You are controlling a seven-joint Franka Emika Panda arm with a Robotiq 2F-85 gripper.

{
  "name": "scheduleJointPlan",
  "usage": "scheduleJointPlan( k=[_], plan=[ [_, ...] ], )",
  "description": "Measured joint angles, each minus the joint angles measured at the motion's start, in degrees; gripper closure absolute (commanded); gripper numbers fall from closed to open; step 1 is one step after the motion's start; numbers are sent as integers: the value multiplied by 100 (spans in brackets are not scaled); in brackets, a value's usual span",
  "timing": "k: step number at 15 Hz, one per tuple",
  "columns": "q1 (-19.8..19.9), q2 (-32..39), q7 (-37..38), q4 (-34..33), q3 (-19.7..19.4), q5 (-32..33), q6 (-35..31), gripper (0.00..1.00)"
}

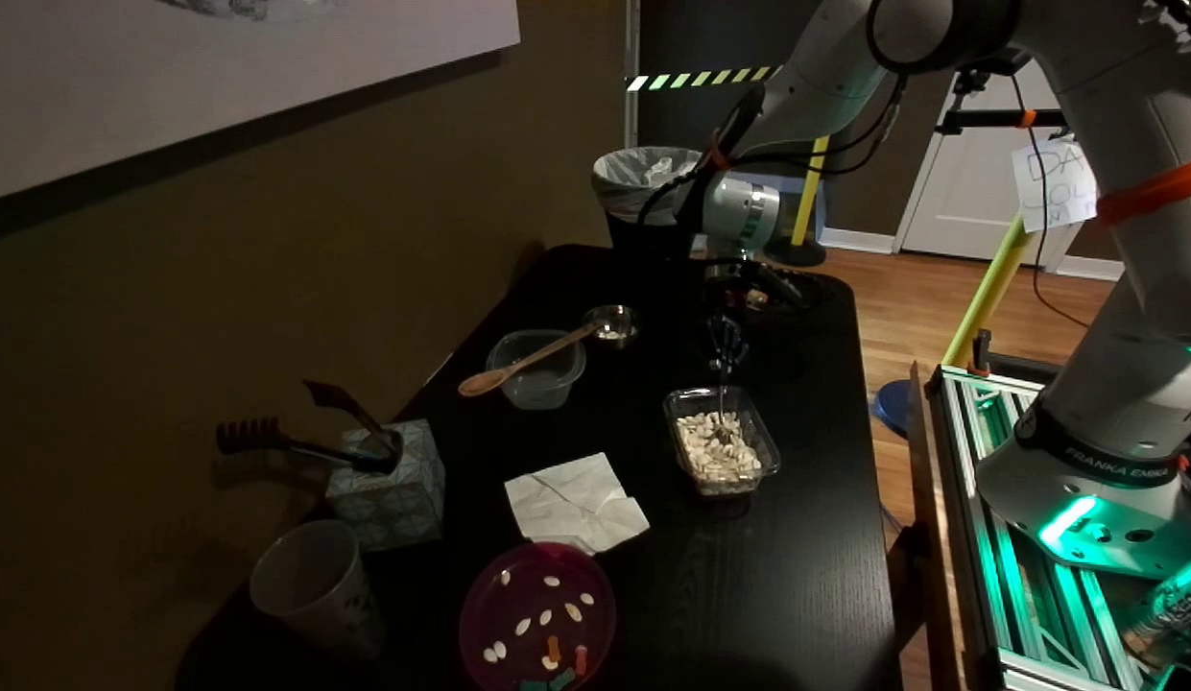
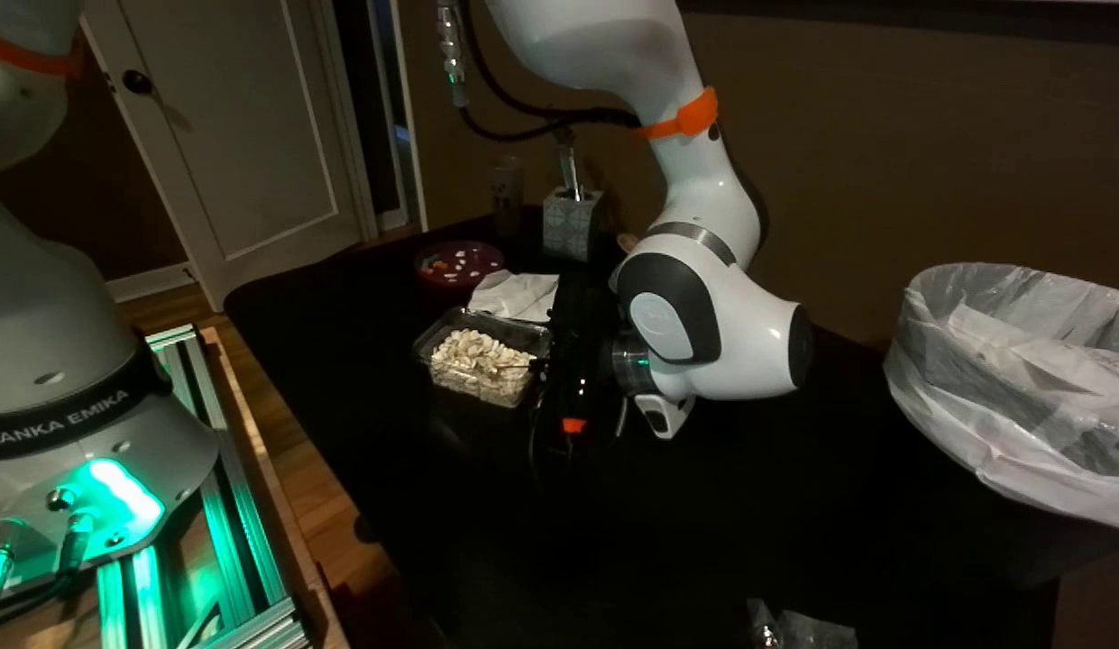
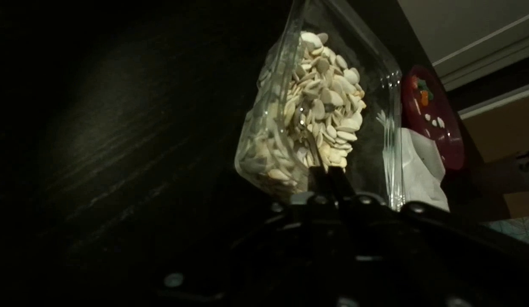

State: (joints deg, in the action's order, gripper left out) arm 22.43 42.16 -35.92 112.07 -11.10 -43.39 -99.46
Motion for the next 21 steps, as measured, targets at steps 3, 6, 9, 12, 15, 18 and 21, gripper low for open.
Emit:
scheduleJointPlan(
  k=[3, 6, 9, 12, 15, 18, 21],
  plan=[
    [78, 252, 103, -275, 74, 76, 420, 99],
    [211, 505, 96, -508, 182, 79, 794, 99],
    [361, 743, 21, -741, 282, 74, 1152, 99],
    [531, 889, -253, -920, 381, 26, 1393, 99],
    [572, 802, -786, -909, 369, 34, 1260, 99],
    [479, 347, -1303, -565, 298, 94, 695, 99],
    [344, -292, -1664, -18, 221, 117, 4, 99]
  ],
)
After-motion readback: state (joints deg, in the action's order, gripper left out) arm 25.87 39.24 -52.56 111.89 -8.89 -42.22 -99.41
